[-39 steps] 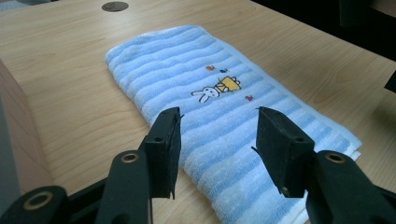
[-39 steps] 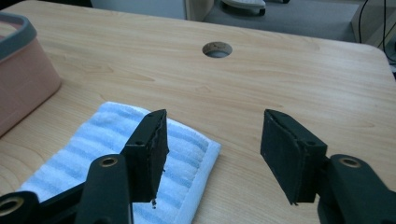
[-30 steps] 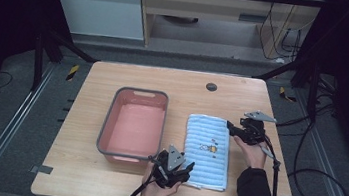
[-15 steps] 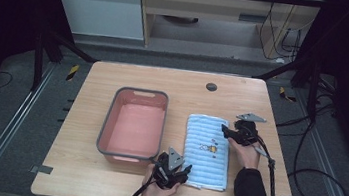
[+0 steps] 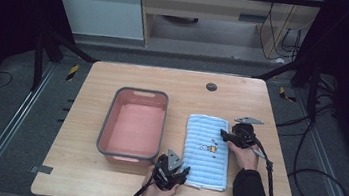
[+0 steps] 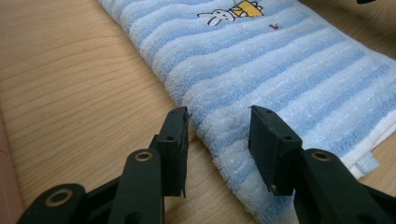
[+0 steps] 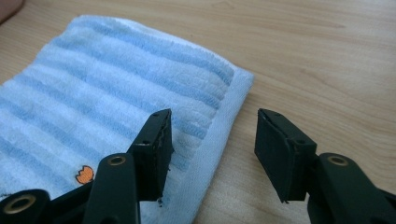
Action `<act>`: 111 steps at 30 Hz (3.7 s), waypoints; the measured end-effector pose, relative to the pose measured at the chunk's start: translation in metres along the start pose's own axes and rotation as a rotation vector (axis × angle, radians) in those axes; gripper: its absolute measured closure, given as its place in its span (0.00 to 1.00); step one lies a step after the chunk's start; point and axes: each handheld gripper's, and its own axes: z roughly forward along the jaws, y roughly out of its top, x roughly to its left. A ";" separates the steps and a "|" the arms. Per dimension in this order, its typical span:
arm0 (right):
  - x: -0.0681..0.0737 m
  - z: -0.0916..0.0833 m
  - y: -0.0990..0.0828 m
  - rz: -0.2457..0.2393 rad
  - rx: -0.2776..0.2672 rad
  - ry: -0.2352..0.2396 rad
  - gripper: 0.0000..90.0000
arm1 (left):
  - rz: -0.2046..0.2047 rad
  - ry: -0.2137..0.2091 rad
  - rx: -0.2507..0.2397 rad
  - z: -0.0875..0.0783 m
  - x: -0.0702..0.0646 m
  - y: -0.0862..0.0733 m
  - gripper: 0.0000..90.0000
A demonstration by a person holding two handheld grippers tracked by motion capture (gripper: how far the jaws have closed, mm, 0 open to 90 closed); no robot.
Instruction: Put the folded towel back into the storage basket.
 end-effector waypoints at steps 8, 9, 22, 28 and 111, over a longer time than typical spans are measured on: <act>0.003 0.004 -0.003 -0.013 0.025 0.006 0.55 | -0.001 0.005 0.013 0.001 -0.001 0.000 0.64; 0.003 0.004 -0.003 -0.002 0.025 0.010 0.55 | -0.003 0.004 0.012 0.001 -0.001 0.000 0.65; 0.007 0.004 -0.003 0.017 0.035 0.061 0.84 | -0.019 -0.013 0.033 0.002 -0.005 0.003 0.81; 0.010 0.002 -0.002 0.008 0.032 0.066 0.91 | -0.022 -0.008 0.025 0.002 -0.006 0.003 0.91; 0.089 -0.117 0.112 -0.147 -0.319 0.071 0.92 | 0.027 -0.012 -0.240 -0.131 0.043 0.086 0.95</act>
